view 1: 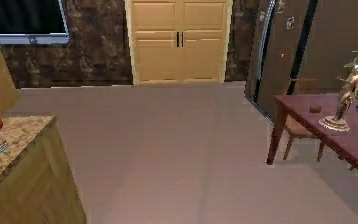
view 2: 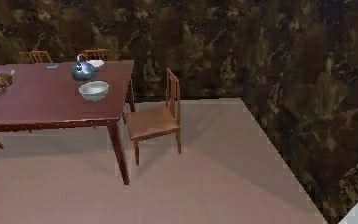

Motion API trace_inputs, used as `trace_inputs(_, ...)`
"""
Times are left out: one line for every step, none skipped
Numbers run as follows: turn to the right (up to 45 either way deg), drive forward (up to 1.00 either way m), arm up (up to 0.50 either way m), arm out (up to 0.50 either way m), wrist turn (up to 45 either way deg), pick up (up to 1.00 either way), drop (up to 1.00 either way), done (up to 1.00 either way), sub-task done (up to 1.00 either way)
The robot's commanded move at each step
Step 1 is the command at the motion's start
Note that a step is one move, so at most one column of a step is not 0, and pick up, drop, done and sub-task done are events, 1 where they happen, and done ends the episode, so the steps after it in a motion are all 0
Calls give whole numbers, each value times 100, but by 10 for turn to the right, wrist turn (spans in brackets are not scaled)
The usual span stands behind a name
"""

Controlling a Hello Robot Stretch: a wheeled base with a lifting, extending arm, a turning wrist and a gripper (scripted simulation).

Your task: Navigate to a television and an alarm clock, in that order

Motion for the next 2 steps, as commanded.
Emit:
trace_inputs(0, 20, 0, 0, 0, 0, 0, 0, 0)
trace_inputs(-60, 0, 0, 0, 0, 0, 0, 0, 0)
